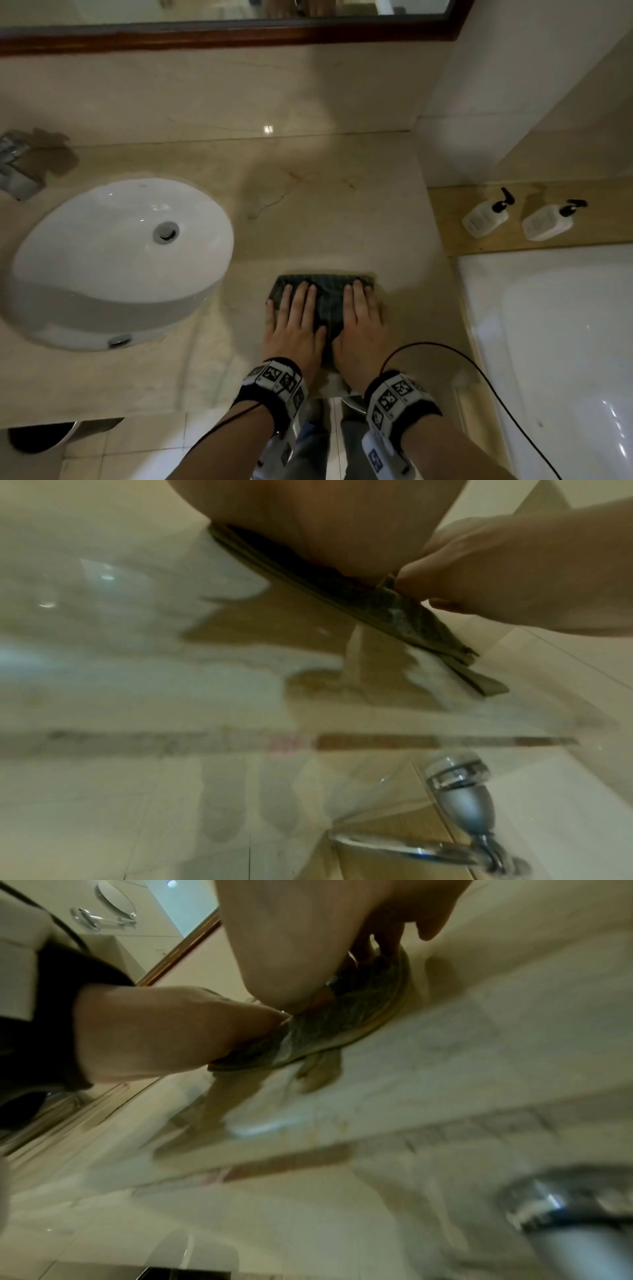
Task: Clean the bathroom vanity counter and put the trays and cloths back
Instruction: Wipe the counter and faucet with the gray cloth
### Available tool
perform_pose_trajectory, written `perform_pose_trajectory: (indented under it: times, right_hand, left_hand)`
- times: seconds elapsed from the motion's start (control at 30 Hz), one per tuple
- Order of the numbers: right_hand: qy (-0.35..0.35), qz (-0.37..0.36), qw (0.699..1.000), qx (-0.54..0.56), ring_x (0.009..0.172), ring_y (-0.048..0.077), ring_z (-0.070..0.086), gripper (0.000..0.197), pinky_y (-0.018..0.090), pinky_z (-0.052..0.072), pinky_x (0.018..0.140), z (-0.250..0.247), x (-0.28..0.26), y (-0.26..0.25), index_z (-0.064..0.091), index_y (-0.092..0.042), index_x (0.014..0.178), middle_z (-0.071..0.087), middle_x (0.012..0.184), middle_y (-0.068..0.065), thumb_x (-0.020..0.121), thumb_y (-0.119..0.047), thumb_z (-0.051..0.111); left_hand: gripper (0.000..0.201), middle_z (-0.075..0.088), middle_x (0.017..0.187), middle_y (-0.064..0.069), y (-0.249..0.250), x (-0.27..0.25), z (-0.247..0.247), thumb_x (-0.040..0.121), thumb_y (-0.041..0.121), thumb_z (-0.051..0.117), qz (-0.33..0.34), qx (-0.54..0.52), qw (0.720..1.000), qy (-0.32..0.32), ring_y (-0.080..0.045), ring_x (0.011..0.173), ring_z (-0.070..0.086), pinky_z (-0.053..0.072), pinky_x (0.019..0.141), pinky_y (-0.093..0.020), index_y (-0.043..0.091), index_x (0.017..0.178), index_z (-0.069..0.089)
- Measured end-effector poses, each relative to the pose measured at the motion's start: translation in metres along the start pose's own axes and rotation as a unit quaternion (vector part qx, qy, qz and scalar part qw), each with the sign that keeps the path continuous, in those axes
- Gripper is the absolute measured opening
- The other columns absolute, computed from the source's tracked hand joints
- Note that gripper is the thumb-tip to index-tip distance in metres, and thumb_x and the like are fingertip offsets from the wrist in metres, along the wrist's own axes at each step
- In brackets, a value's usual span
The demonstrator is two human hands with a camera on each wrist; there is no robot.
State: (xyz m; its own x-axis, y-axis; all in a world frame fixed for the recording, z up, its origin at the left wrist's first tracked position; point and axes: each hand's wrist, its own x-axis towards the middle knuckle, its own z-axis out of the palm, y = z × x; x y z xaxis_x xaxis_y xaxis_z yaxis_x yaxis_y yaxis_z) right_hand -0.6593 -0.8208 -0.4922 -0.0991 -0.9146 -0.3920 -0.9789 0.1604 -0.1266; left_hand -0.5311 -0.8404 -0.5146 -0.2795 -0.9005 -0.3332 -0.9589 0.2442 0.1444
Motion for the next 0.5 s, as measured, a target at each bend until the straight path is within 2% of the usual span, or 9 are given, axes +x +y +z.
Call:
perform_pose_trajectory:
  times: [0.03,0.1,0.17,0.23,0.3,0.37,0.43,0.5]
  right_hand:
    - [0.006,0.002,1.0,0.012,0.137,0.03,0.037,0.078,0.052,0.034,0.107,0.005,-0.006,0.002,0.039,-0.003,0.143,0.037,0.15,0.015,0.075,-0.039,0.035]
    - [0.013,-0.009,1.0,0.019,0.14,0.028,0.032,0.078,0.051,0.031,0.109,0.013,-0.015,0.007,0.037,-0.005,0.145,0.033,0.152,0.013,0.074,-0.039,0.038]
    - [0.03,-0.034,0.999,0.014,0.141,0.027,0.029,0.077,0.052,0.027,0.11,0.016,-0.021,0.014,0.032,-0.008,0.148,0.028,0.155,0.011,0.077,-0.039,0.039]
    - [0.044,-0.053,0.998,0.01,0.142,0.027,0.028,0.076,0.052,0.023,0.111,0.014,-0.022,0.027,0.025,-0.011,0.15,0.024,0.157,0.008,0.082,-0.041,0.041]
    - [0.064,-0.041,0.997,0.014,0.144,0.029,0.024,0.073,0.05,0.021,0.112,0.009,-0.021,0.048,0.018,-0.015,0.152,0.019,0.158,0.009,0.088,-0.046,0.031]
    - [0.081,-0.013,0.997,0.012,0.144,0.03,0.023,0.07,0.051,0.025,0.113,0.007,-0.02,0.08,0.016,-0.014,0.152,0.016,0.159,0.012,0.09,-0.046,0.023]
    - [0.074,0.011,0.997,0.012,0.145,0.031,0.017,0.071,0.052,0.025,0.114,0.011,-0.021,0.115,0.013,-0.013,0.153,0.01,0.16,0.011,0.09,-0.045,0.021]
    - [0.07,0.015,0.997,0.039,0.147,0.03,0.007,0.071,0.054,0.018,0.116,0.019,-0.023,0.143,0.007,-0.015,0.154,0.004,0.161,0.007,0.091,-0.047,0.02]
  left_hand:
    - [0.068,0.037,0.151,-0.003,0.001,-0.005,0.001,0.087,0.046,0.03,-0.002,0.005,1.0,-0.008,-0.026,0.14,0.032,0.013,0.111,-0.05,0.015,0.147,0.034]
    - [0.068,0.038,0.151,-0.003,0.004,-0.014,0.001,0.086,0.046,0.031,-0.004,0.009,1.0,-0.014,-0.026,0.14,0.034,0.016,0.109,-0.051,0.016,0.146,0.036]
    - [0.069,0.033,0.153,-0.001,0.009,-0.021,-0.004,0.086,0.048,0.027,-0.014,0.01,1.0,-0.007,-0.024,0.143,0.027,0.009,0.111,-0.053,0.018,0.148,0.033]
    - [0.068,0.031,0.154,-0.001,0.016,-0.021,-0.009,0.086,0.048,0.025,-0.029,0.013,0.999,0.022,-0.023,0.145,0.019,0.002,0.113,-0.054,0.018,0.147,0.034]
    - [0.065,0.03,0.154,-0.002,0.025,-0.02,-0.014,0.087,0.046,0.03,-0.019,-0.005,0.998,0.063,-0.024,0.145,0.016,0.004,0.114,-0.053,0.018,0.145,0.036]
    - [0.066,0.006,0.16,0.002,0.035,-0.016,-0.014,0.091,0.047,0.025,0.009,-0.016,0.998,0.052,-0.023,0.147,-0.003,-0.005,0.117,-0.049,0.023,0.152,0.016]
    - [0.066,-0.021,0.157,0.007,0.047,-0.01,-0.006,0.093,0.051,0.015,0.014,-0.017,1.0,0.02,-0.02,0.144,-0.023,-0.012,0.116,-0.049,0.03,0.152,-0.008]
    - [0.065,-0.032,0.153,0.009,0.058,-0.007,0.005,0.092,0.053,0.003,-0.015,-0.009,1.0,0.005,-0.019,0.141,-0.03,-0.014,0.115,-0.052,0.032,0.148,-0.021]
